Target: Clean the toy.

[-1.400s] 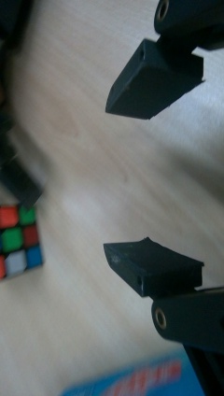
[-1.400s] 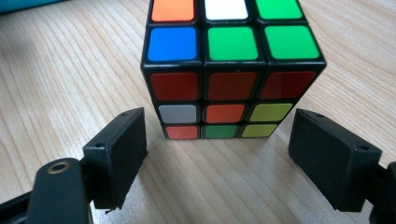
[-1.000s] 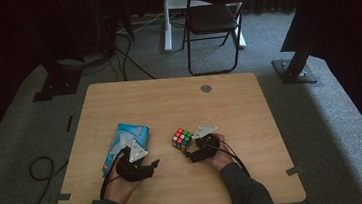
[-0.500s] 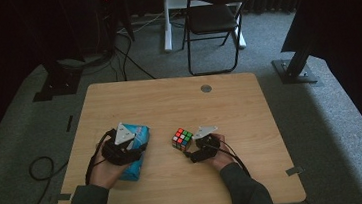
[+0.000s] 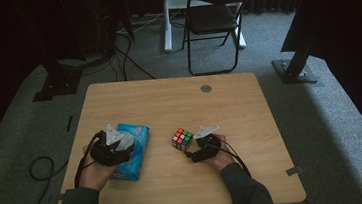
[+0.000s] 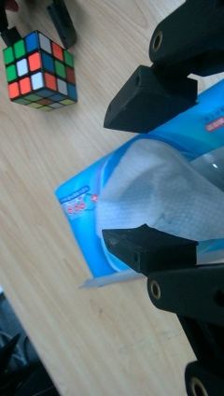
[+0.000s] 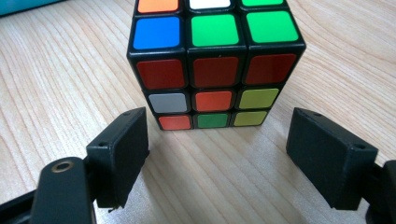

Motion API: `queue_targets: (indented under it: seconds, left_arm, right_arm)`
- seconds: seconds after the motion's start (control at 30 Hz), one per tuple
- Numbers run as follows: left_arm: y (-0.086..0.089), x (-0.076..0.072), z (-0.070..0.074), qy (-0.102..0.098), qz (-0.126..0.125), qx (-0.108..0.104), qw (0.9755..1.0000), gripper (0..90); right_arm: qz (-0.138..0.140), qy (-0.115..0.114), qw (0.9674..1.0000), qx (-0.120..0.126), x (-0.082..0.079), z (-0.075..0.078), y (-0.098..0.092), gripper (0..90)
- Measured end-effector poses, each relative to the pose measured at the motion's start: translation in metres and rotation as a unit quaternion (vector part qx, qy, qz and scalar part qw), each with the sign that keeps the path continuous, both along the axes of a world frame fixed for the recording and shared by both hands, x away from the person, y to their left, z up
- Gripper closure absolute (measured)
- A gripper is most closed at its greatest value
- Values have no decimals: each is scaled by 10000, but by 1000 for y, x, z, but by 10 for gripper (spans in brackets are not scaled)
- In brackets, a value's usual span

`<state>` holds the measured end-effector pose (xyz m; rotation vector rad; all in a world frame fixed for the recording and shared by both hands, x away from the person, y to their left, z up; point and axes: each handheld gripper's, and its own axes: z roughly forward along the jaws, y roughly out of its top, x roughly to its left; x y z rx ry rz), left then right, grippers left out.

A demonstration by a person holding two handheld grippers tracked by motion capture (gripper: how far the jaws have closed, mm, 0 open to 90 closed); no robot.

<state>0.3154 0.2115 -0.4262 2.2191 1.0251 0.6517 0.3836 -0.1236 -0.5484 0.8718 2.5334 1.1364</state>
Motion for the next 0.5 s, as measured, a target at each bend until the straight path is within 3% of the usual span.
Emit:
queue_targets:
  seconds: [0.23,0.5]
  left_arm:
    - [-2,2,-11,84,30,222,9997,442]
    - [-4,5,-17,235,70,437,9987,562]
  right_arm:
    - [-4,18,10000,25,0,0,0,206]
    - [-6,18,10000,26,0,0,-1,206]
